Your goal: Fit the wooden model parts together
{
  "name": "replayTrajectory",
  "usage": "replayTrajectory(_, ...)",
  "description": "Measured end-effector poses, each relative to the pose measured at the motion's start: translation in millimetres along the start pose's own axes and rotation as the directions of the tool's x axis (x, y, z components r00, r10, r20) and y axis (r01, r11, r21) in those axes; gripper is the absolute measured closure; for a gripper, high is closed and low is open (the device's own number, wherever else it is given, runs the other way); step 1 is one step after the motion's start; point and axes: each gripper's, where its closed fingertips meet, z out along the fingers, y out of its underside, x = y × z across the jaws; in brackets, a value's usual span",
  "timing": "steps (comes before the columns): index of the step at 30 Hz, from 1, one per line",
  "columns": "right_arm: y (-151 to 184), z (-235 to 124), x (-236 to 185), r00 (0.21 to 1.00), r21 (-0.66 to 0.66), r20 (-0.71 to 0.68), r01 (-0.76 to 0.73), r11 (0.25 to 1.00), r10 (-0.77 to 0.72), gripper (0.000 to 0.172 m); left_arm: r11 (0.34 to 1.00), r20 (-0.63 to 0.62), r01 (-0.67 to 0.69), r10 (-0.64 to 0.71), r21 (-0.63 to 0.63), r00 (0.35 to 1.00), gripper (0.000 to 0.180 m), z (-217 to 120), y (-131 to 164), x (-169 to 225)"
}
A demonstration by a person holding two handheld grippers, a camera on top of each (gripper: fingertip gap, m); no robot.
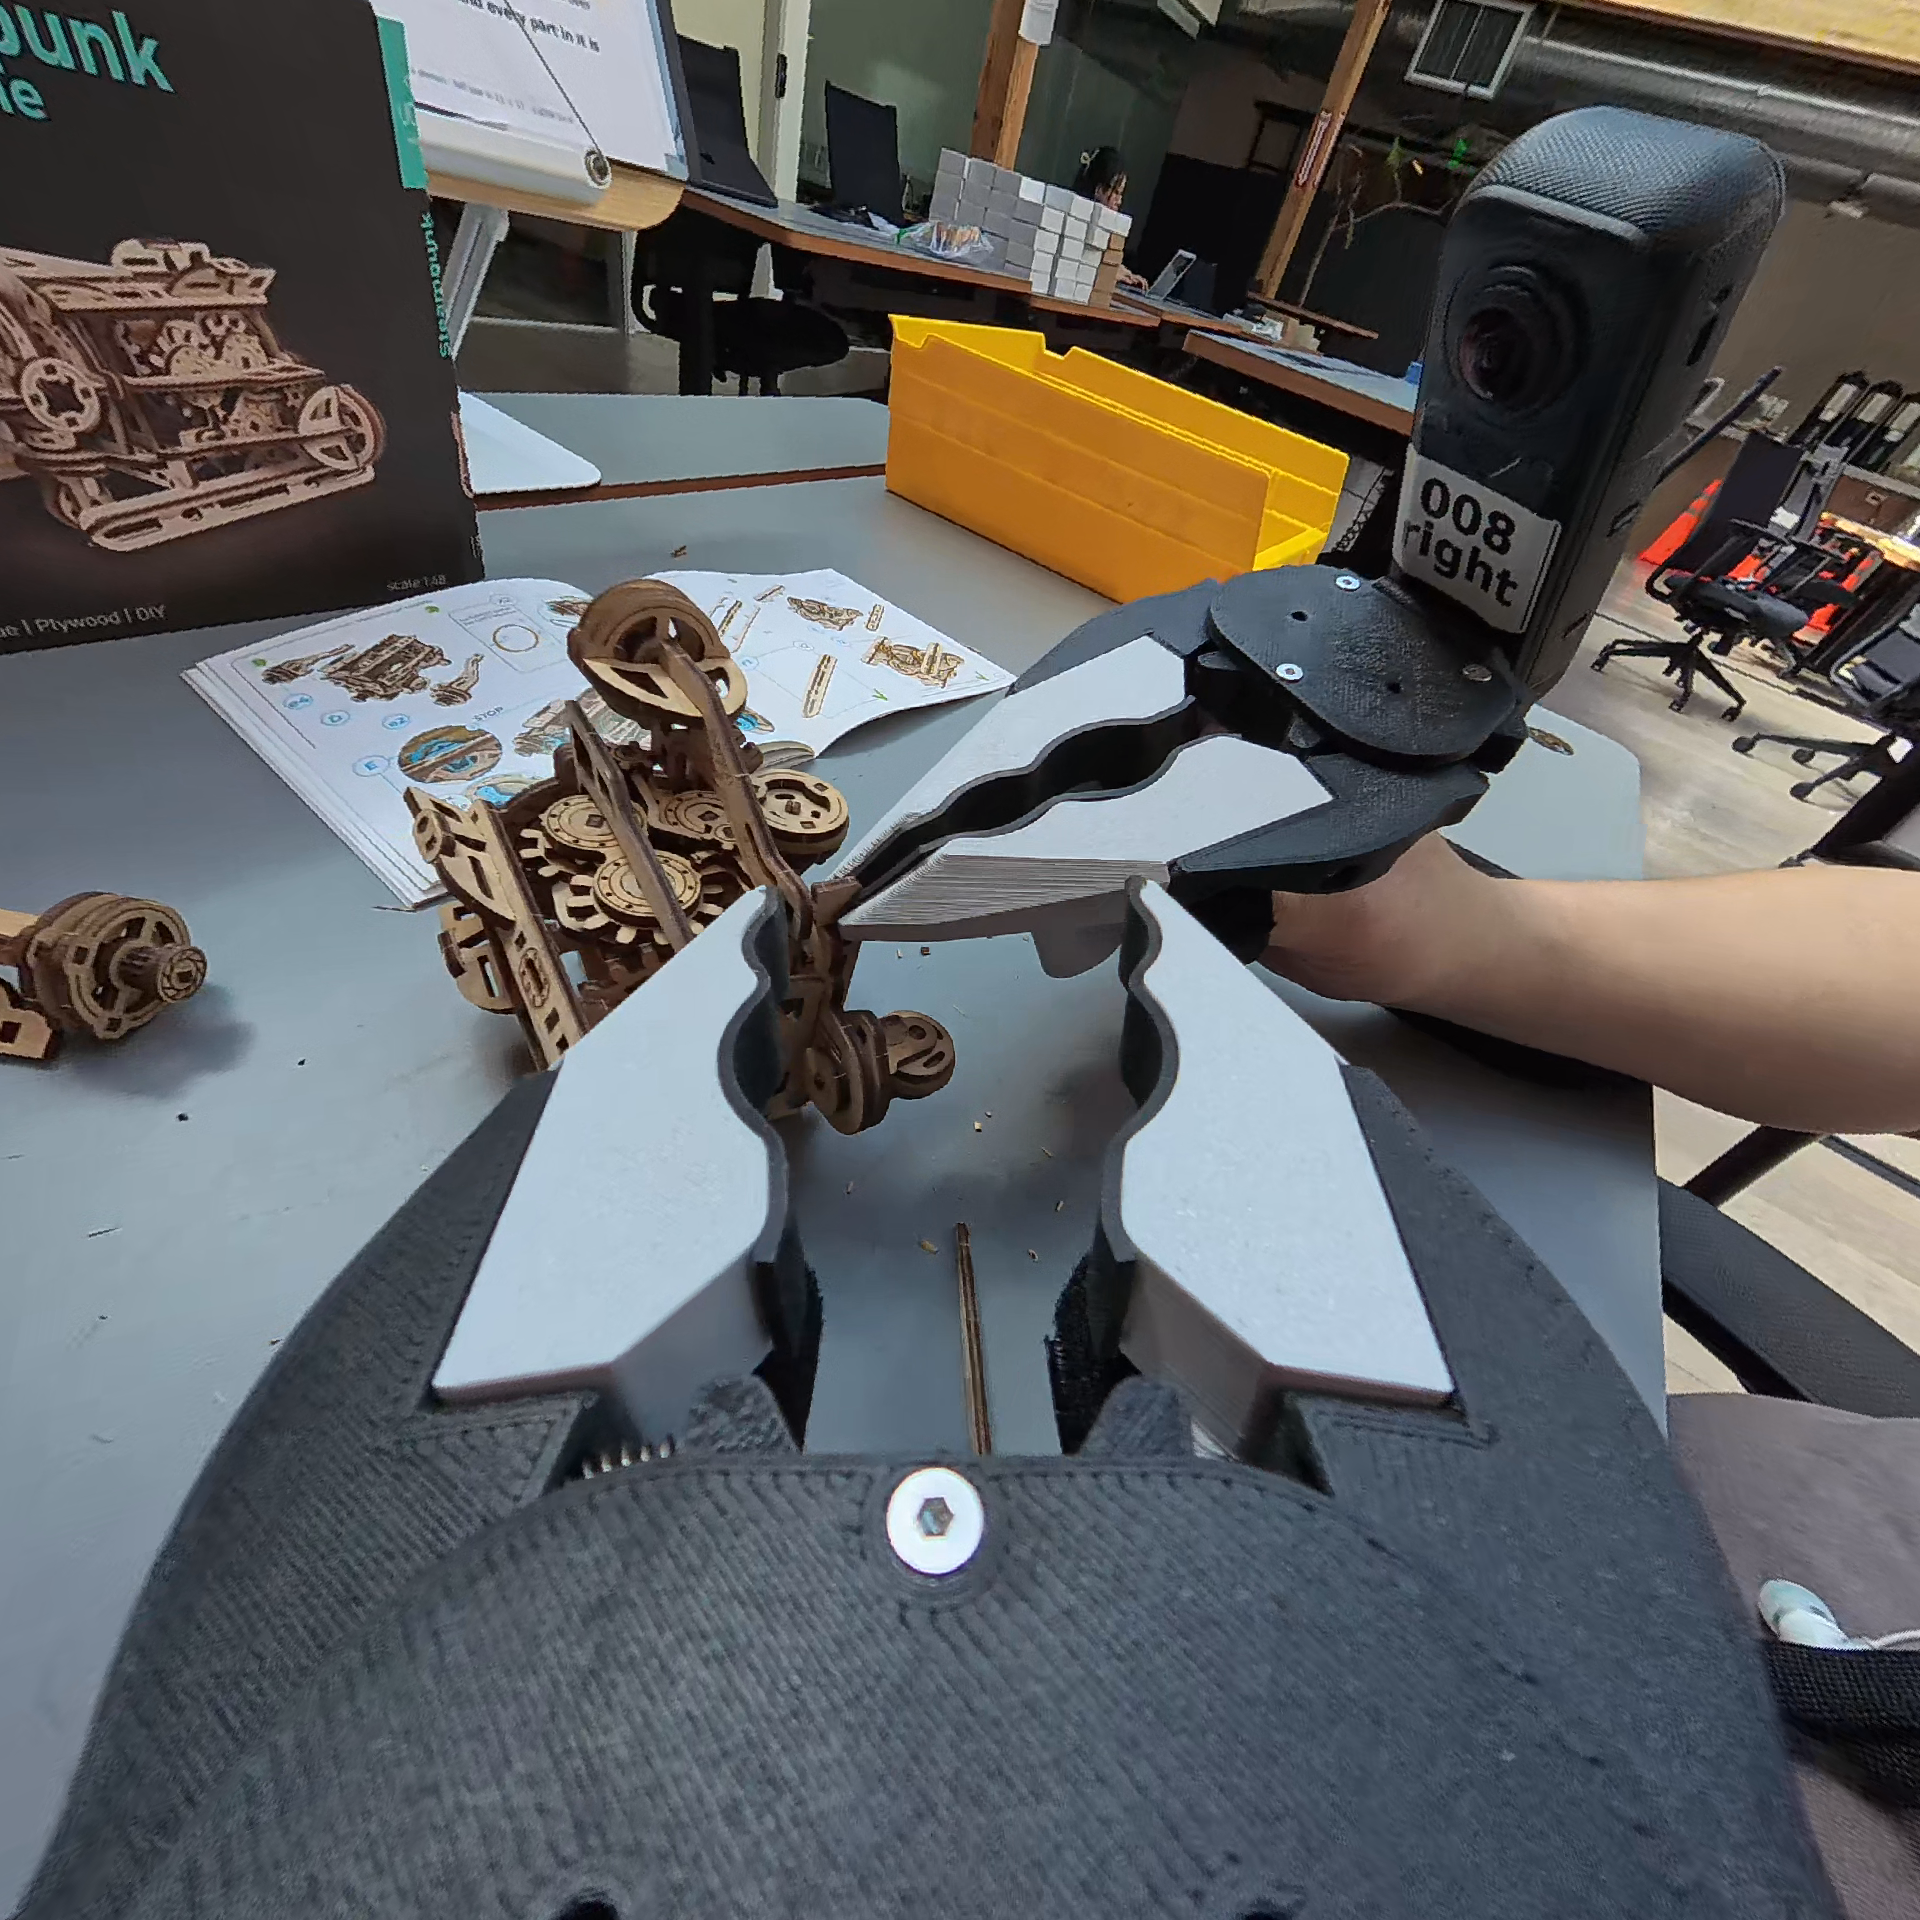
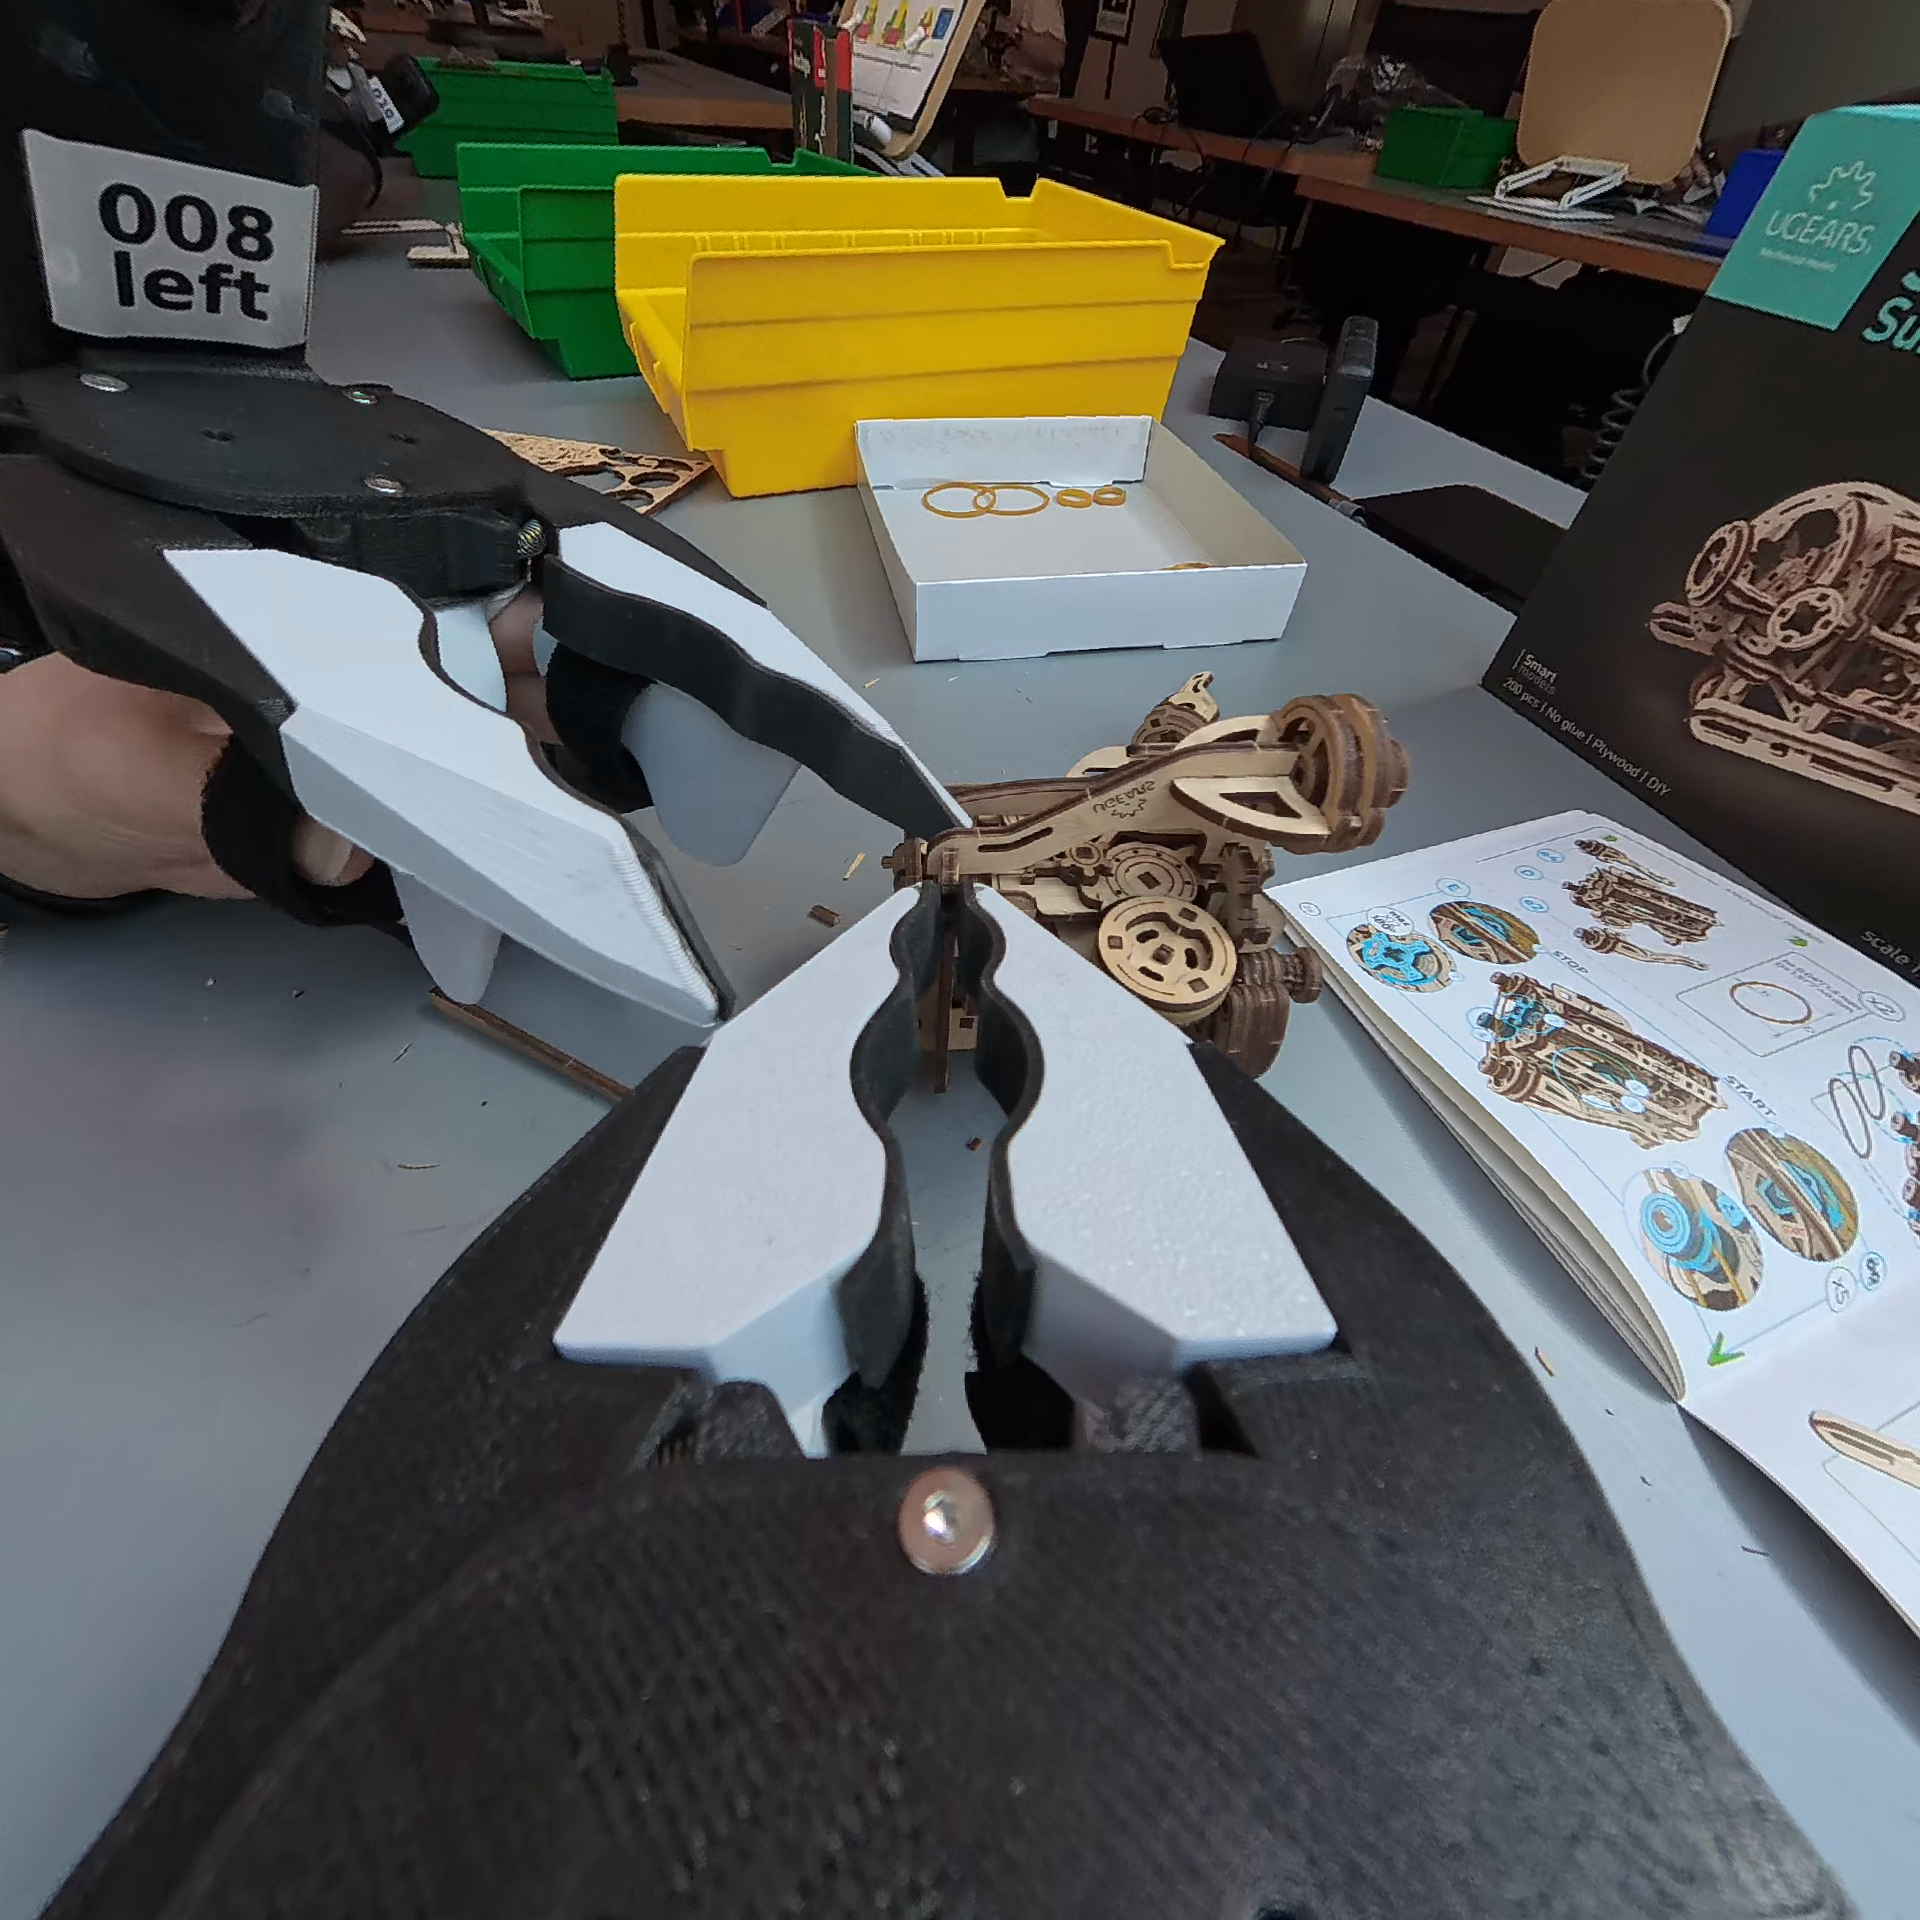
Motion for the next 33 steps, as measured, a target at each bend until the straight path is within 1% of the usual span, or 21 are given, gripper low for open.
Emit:
replayTrajectory(7, 0.0, 0.3, -0.2, 1.0, 0.004, 0.004, 0.011, 1.0, -0.011, 0.17, 0.999, 0.004, -0.033, 0.033, 0.018, 0.999, 0.113, 1.9, -0.7, 0.8)
replayTrajectory(14, 0.1, -0.4, 0.0, 1.0, 0.012, 0.016, 0.015, 1.0, -0.015, 0.17, 1.0, -0.039, 0.024, -0.024, 0.017, 0.999, 0.114, 2.1, -1.4, 1.0)
replayTrajectory(16, 0.3, -0.8, -0.3, 1.0, 0.016, 0.026, 0.0, 1.0, -0.001, 0.17, 0.999, -0.048, 0.046, -0.045, 0.018, 0.998, 0.119, 1.6, -1.6, -0.1)
replayTrajectory(19, 0.4, -0.9, -0.5, 1.0, 0.017, 0.027, 0.0, 1.0, 0.0, 0.17, 0.998, -0.032, 0.058, -0.057, 0.03, 0.998, 0.12, 1.9, -1.5, -1.0)
replayTrajectory(22, 0.4, -1.0, -0.5, 1.0, 0.015, 0.028, 0.002, 1.0, -0.003, 0.17, 0.999, -0.004, 0.018, -0.018, 0.028, 1.0, 0.119, 3.1, -0.2, 0.2)
replayTrajectory(24, 0.6, -1.3, -0.9, 0.999, 0.017, 0.032, 0.0, 1.0, -0.001, 0.17, 1.0, -0.004, 0.018, -0.018, 0.023, 1.0, 0.124, 2.2, -0.4, -1.2)
replayTrajectory(25, 0.6, -1.1, -2.0, 0.999, 0.016, 0.041, -0.002, 1.0, 0.002, 0.17, 1.0, -0.007, 0.024, -0.024, 0.015, 1.0, 0.131, 0.1, -0.6, -3.2)
replayTrajectory(27, 0.4, -0.7, -0.9, 0.999, 0.015, 0.035, -0.003, 1.0, 0.002, 0.17, 0.999, -0.024, 0.038, -0.038, -0.013, 0.999, 0.154, -8.3, -2.4, -9.0)
replayTrajectory(28, 0.6, -1.2, 0.8, 1.0, 0.014, 0.028, 0.003, 1.0, -0.003, 0.17, 0.999, -0.043, 0.027, -0.028, -0.028, 0.999, 0.155, -14.3, -6.1, -11.2)
replayTrajectory(29, 0.7, -1.8, 1.4, 0.999, 0.014, 0.032, 0.0, 1.0, 0.0, 0.17, 0.999, -0.065, -0.013, 0.009, -0.051, 0.998, 0.156, -20.8, -9.8, -13.1)
replayTrajectory(31, 0.8, -3.1, 1.3, 0.998, 0.019, 0.058, -0.022, 1.0, 0.021, 0.17, 0.979, -0.053, -0.162, 0.157, -0.125, 0.986, 0.157, -32.0, -14.3, -27.6)
replayTrajectory(32, 0.9, -3.7, 1.2, 0.997, 0.019, 0.073, -0.031, 0.999, 0.029, 0.17, 0.956, -0.043, -0.254, 0.251, -0.149, 0.967, 0.164, -35.5, -17.9, -35.6)
replayTrajectory(33, 1.0, -4.3, 0.5, 0.995, 0.016, 0.09, -0.032, 0.999, 0.03, 0.17, 0.926, -0.065, -0.342, 0.336, -0.162, 0.94, 0.172, -36.8, -20.4, -38.0)
